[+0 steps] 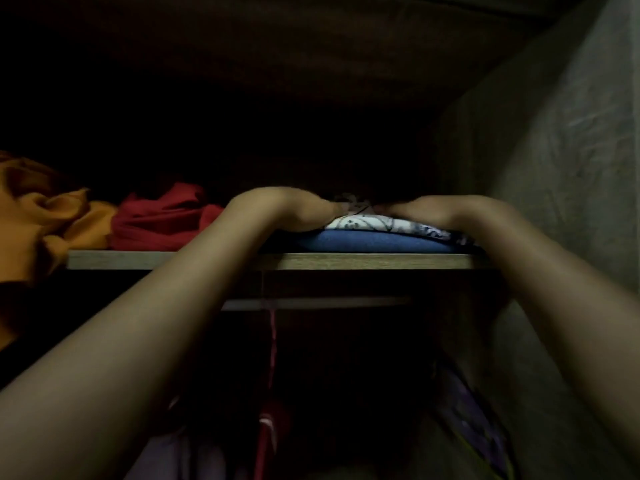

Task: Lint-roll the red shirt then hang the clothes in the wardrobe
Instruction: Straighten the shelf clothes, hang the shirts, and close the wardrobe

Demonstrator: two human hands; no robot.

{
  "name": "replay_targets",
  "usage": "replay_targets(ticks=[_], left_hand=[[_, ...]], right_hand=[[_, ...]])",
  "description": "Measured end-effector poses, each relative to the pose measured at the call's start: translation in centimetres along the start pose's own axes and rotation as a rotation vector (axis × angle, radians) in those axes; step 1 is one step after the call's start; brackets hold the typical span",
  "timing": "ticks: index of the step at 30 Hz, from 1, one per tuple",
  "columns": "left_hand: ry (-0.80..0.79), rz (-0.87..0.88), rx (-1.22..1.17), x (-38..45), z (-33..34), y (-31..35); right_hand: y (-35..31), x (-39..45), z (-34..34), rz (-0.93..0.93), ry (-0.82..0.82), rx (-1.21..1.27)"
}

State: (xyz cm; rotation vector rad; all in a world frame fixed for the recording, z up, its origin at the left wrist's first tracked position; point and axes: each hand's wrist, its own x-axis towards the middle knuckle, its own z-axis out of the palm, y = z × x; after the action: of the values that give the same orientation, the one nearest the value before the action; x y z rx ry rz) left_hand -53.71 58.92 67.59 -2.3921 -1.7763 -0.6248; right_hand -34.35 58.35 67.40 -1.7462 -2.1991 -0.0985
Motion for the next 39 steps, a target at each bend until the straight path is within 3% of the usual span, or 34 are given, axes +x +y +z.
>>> replay_targets(ticks=[2,6,10,14,17,21,25,28,33,36,39], left_hand=[[0.114,0.063,0.019,-0.9,0.1,1.4],[0.313,0.018,-0.054,-4.4,-3.1,-4.2],[0.205,-0.092,-0.019,-8.1,-6.3,-9.5],[0.043,-0.176,0.054,-9.7,-6.4,-11.6],[0.069,-0.157,0.030,-9.5,-6.1,-11.9],[0.213,-0.158,0.142,-8.5,-4.9,-12.4],[0.346,-0.084,0.264,-7.4,-4.5,-11.9],[0.540,0.065,0.341,-7.0,-4.9,-11.6],[0.811,0.324,0.220,-7.7,-5.1,-11.8],[0.825,0.383,-0.027,-8.3,-4.7,-12.2],[0.751,0.264,-0.035,-8.0,-3.7,-13.2]], right_hand=[[2.2,0.0,-1.0,0.047,0.013,-0.138],[-0.1,0.3,-1.6,0.040,0.170,-0.231],[-6.6,-0.3,-2.1,-0.183,0.362,-0.016],[-13.5,-0.7,-1.0,-0.433,0.262,0.014],[-16.5,-0.6,0.7,-0.479,0.178,-0.073],[-17.9,-0.1,3.5,-0.537,0.276,-0.141],[-18.1,1.7,4.9,-0.488,0.392,-0.024],[-18.4,2.7,4.7,-0.417,0.437,0.112],[-18.3,2.6,3.8,-0.384,0.691,0.178],[-18.2,2.7,3.8,-0.381,0.785,0.326],[-18.3,3.0,4.2,-0.349,0.883,0.442]])
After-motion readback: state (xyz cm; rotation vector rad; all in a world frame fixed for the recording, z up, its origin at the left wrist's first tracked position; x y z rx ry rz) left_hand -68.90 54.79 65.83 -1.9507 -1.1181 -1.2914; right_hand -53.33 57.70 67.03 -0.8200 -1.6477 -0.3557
